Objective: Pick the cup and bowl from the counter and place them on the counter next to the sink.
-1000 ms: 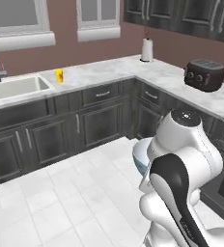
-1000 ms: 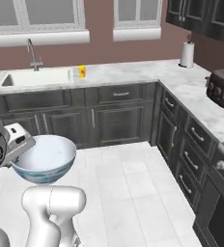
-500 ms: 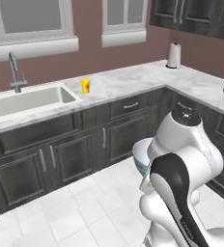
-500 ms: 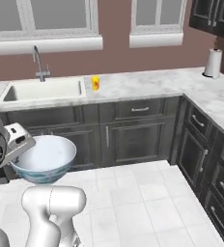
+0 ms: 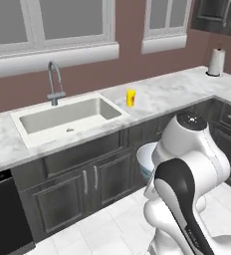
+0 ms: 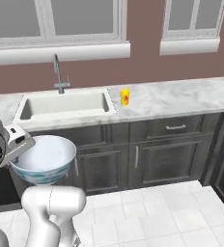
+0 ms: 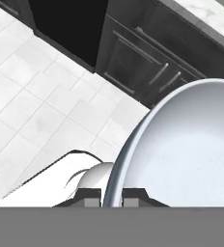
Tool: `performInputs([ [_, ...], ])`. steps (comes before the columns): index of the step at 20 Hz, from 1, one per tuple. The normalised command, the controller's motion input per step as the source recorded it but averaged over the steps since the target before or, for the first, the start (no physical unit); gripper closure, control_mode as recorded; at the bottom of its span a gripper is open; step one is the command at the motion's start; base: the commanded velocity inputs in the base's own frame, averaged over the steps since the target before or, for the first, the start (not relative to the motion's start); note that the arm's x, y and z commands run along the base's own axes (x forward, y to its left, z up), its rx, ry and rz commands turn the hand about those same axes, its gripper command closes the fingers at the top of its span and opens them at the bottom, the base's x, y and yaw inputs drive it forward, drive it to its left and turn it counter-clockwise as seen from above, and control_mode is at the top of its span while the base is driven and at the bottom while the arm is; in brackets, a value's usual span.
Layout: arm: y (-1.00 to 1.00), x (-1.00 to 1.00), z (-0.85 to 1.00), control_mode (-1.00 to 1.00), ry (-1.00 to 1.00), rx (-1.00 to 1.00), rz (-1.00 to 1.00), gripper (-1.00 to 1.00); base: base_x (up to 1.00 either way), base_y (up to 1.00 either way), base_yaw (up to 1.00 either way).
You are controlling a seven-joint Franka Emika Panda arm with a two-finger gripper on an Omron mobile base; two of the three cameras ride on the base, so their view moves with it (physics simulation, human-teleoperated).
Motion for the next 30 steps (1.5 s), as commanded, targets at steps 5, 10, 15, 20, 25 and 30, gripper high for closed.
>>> performInputs([
  [5,0.00,0.00,0.00,1.00,0.00,0.00,0.00,1.00,0.71,0.95,0.00],
  [10,0.00,0.00,0.00,1.00,0.00,0.00,0.00,1.00,0.63,0.72,0.11],
  [15,0.00,0.00,0.00,1.00,0.00,0.00,0.00,1.00,0.22,0.49,0.30],
  [20,0.00,0.00,0.00,1.00,0.00,0.00,0.00,1.00,0.05,0.20,0.36],
  [25,0.00,0.00,0.00,1.00,0.00,0.00,0.00,1.00,0.68,0.24,0.20],
  [30,0.00,0.00,0.00,1.00,0.00,0.00,0.00,1.00,0.88,0.34,0.14],
])
